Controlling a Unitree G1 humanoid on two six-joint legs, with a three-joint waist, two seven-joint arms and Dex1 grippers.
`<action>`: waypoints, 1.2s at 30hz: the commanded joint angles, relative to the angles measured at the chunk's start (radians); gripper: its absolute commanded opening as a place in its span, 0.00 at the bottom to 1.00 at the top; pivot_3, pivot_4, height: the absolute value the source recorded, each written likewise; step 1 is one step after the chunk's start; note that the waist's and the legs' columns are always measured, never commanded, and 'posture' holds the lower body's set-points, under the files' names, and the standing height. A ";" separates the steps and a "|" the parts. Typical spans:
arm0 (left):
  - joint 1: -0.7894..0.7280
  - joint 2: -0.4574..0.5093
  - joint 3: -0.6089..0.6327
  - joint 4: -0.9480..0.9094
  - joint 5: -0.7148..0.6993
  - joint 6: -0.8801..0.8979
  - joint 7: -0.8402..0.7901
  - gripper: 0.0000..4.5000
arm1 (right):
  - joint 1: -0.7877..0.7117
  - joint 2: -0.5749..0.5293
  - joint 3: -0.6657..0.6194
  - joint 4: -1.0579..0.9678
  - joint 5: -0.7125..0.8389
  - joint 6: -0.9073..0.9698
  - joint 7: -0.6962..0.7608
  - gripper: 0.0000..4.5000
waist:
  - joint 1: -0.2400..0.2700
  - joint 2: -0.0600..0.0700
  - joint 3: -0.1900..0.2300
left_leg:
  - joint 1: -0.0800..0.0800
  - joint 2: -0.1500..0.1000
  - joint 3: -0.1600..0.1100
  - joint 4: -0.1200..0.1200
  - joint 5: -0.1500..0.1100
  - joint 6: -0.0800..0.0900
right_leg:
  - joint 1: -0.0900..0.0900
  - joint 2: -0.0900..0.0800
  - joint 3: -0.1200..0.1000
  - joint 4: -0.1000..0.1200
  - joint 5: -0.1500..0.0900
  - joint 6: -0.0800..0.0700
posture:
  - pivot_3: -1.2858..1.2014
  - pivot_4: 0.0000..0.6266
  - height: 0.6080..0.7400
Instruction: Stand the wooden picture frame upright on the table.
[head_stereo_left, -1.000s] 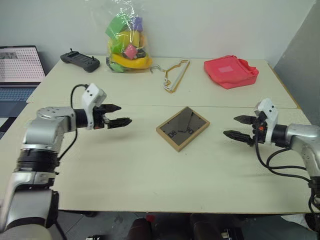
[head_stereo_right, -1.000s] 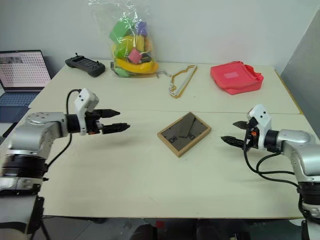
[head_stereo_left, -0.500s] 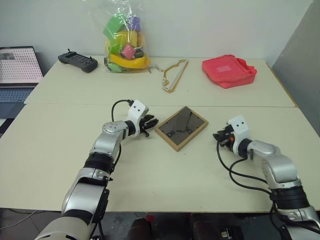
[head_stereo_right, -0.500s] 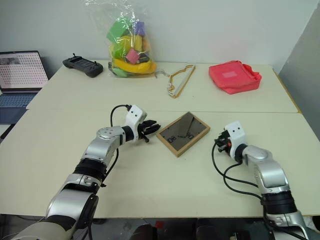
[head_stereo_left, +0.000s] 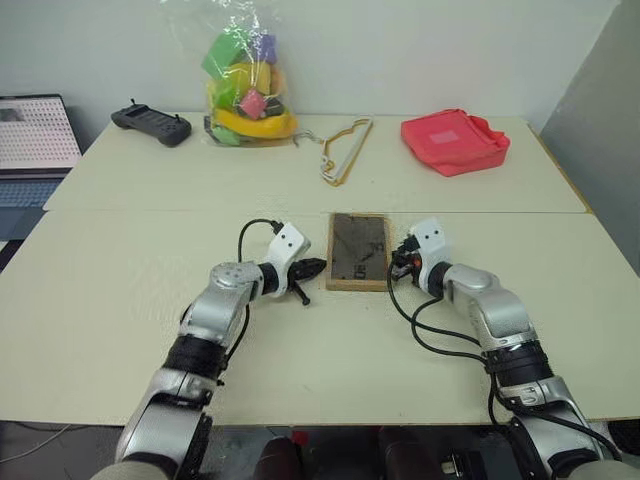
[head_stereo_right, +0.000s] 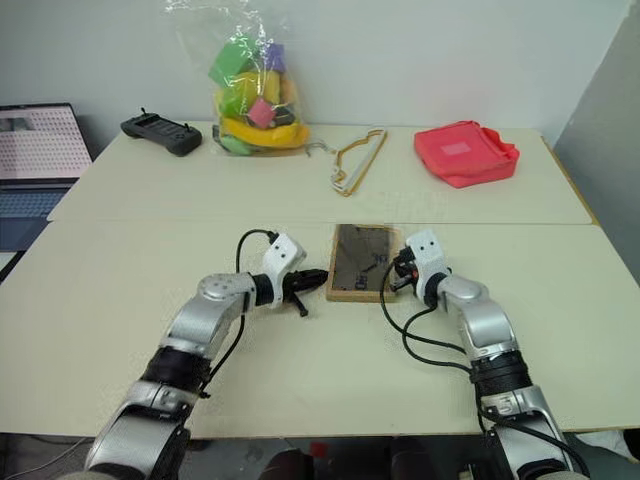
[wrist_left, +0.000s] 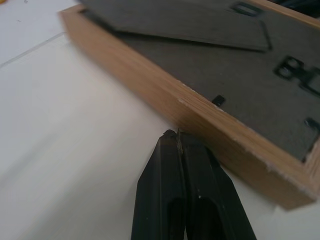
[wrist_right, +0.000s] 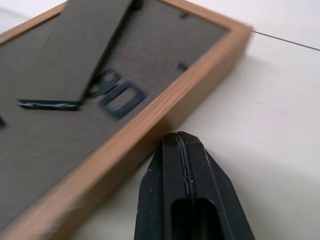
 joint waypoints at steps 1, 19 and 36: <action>0.071 0.022 -0.012 -0.183 -0.032 0.092 -0.014 0.00 | -0.018 0.022 0.045 -0.074 0.036 -0.001 0.087 0.00 | 0.000 0.000 0.000 | 0.000 0.000 0.000 0.000 0.000 0.000 | 0.000 0.000 0.000 0.000 0.000 0.000 | 0.52 0.24 1.00; 0.478 0.408 0.104 -0.594 -0.136 0.397 -0.073 0.00 | 0.122 -0.158 0.133 -0.309 0.071 0.129 0.279 0.00 | -0.007 0.000 0.000 | 0.006 0.000 0.000 -0.002 -0.001 0.001 | 0.003 0.001 0.001 -0.001 0.000 0.000 | 0.52 0.24 1.00; 0.425 0.280 0.672 -0.523 -0.929 1.184 -0.018 0.44 | -0.050 -0.176 0.169 -0.020 -0.008 -0.139 0.411 0.00 | -0.006 -0.001 0.000 | 0.004 0.001 -0.001 -0.001 -0.001 0.002 | 0.003 0.001 0.000 -0.001 -0.001 -0.001 | 0.52 0.24 1.00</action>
